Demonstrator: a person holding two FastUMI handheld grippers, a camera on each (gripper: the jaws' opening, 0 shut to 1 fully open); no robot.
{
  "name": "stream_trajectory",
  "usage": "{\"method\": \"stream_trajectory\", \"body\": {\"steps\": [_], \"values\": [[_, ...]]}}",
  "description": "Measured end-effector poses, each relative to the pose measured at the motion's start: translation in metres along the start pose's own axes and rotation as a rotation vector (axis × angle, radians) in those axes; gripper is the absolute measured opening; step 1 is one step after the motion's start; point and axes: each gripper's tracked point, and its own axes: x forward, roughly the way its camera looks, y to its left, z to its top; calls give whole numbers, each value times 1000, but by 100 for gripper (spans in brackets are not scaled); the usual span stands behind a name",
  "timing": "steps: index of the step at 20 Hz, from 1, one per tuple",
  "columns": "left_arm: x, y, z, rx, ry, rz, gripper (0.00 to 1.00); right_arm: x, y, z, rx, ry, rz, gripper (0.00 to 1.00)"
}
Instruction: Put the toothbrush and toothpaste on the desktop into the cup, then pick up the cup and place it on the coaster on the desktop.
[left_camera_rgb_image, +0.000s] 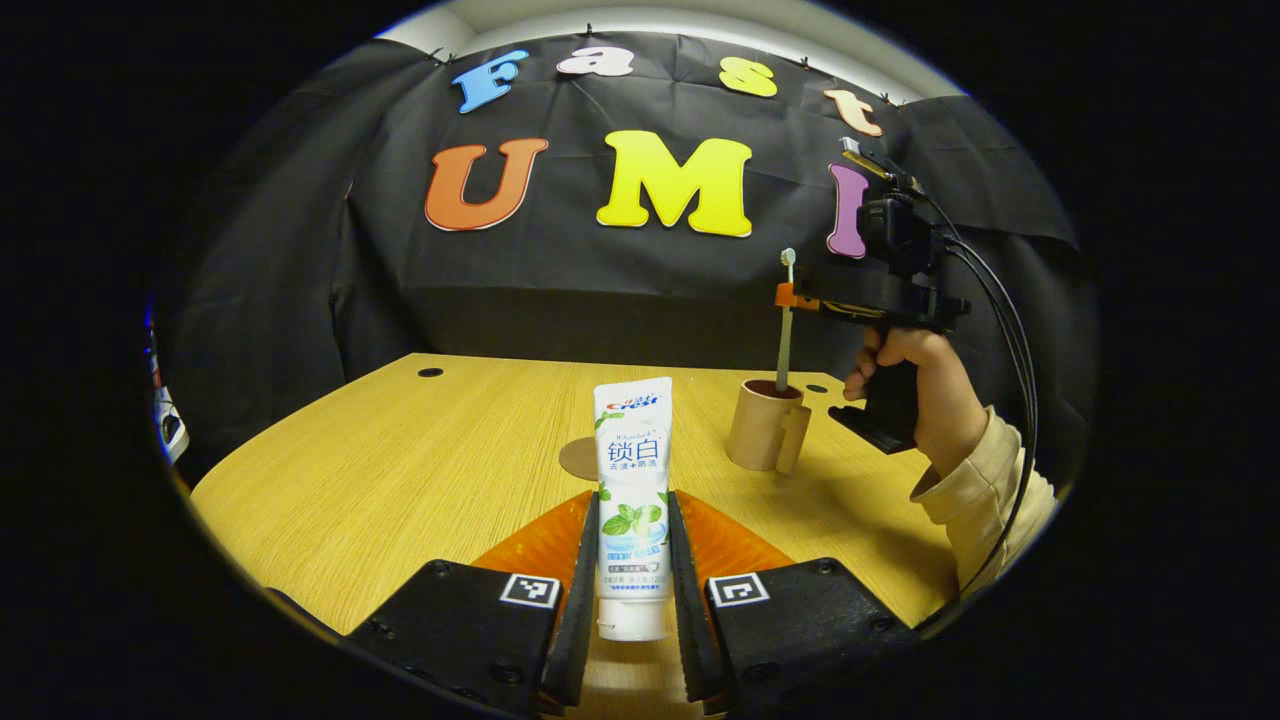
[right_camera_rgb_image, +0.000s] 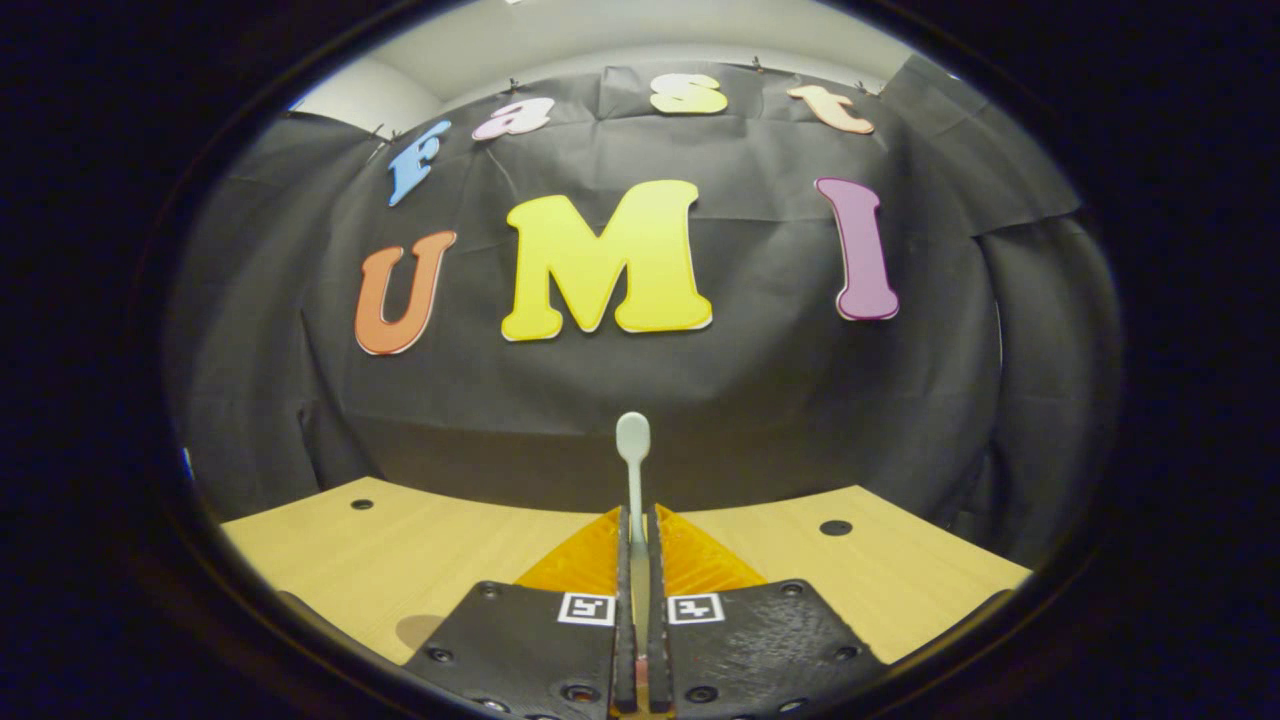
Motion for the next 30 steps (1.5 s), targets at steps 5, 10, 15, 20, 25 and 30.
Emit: {"method": "stream_trajectory", "body": {"steps": [5, 10, 15, 20, 25, 30], "values": [[3, 0, 6, 4, -8, 13, 40, -3, 0, -27, 22, 94, 23, 51], [19, -7, 14, 5, -6, 21, 40, -24, -21, -35, -5, 77, 13, 98], [53, -31, 49, 59, -59, 35, 40, -73, -59, -23, -42, -75, -31, 97], [101, -64, 101, 107, -150, 22, 39, -94, -85, -23, -20, -109, -33, 98], [148, -123, 151, 149, -266, -95, 38, -90, -111, -31, -24, -86, -37, 97], [179, -154, 152, 116, -268, -189, 39, -90, -121, -31, 31, -65, -43, 97]]}}
